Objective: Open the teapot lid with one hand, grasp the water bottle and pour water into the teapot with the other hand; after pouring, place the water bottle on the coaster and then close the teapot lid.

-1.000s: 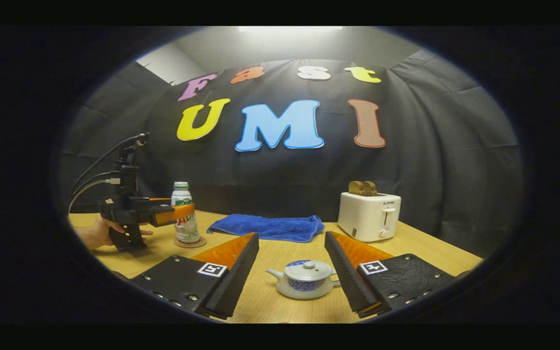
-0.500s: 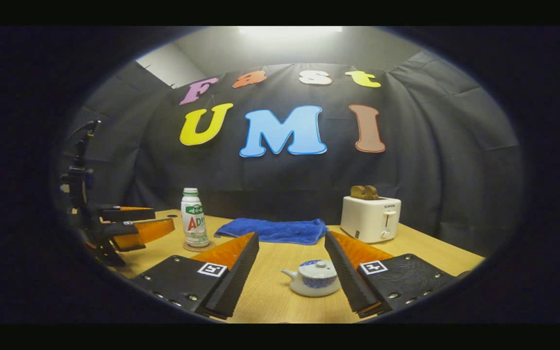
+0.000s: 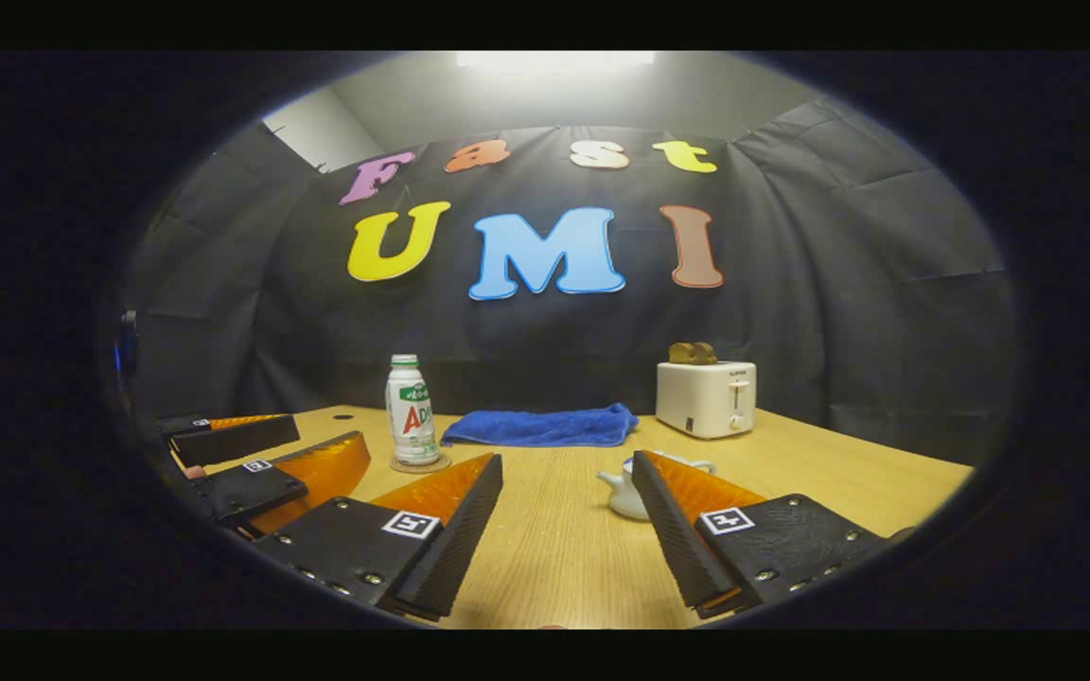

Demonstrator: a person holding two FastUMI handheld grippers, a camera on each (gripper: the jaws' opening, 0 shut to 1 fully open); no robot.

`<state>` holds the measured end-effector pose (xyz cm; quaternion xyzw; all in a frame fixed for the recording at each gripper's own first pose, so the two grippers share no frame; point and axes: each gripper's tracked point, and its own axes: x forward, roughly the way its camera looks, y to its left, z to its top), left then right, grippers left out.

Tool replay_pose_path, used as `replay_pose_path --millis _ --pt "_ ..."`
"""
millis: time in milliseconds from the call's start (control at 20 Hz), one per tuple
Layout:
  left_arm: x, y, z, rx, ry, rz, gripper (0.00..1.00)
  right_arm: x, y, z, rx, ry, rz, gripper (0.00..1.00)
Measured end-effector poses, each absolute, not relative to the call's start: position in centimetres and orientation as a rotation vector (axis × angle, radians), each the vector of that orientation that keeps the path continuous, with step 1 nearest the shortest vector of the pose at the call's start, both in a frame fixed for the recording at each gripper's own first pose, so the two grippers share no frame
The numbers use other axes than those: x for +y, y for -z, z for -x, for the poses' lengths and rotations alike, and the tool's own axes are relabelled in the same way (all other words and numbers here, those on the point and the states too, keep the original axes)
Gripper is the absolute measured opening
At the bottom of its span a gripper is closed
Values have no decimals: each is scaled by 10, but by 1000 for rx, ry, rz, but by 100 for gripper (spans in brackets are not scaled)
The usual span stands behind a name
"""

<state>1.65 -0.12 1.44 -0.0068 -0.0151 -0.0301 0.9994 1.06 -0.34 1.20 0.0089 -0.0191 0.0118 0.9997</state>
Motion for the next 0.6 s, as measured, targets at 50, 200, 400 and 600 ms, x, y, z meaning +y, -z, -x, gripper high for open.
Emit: replay_pose_path --millis 50,200,400,600 --pt "-3 -5 -16 -12 61 34 97 -2 -6 -10 -18 -22 -28 85" --pt "2 3 -13 4 26 1 100 2 3 -10 14 -21 21 86" --pt "8 3 -11 0 -6 6 94 2 -1 -10 4 -16 10 85" --pt "1 4 -7 6 25 10 100 1 -1 -10 5 -18 9 84"
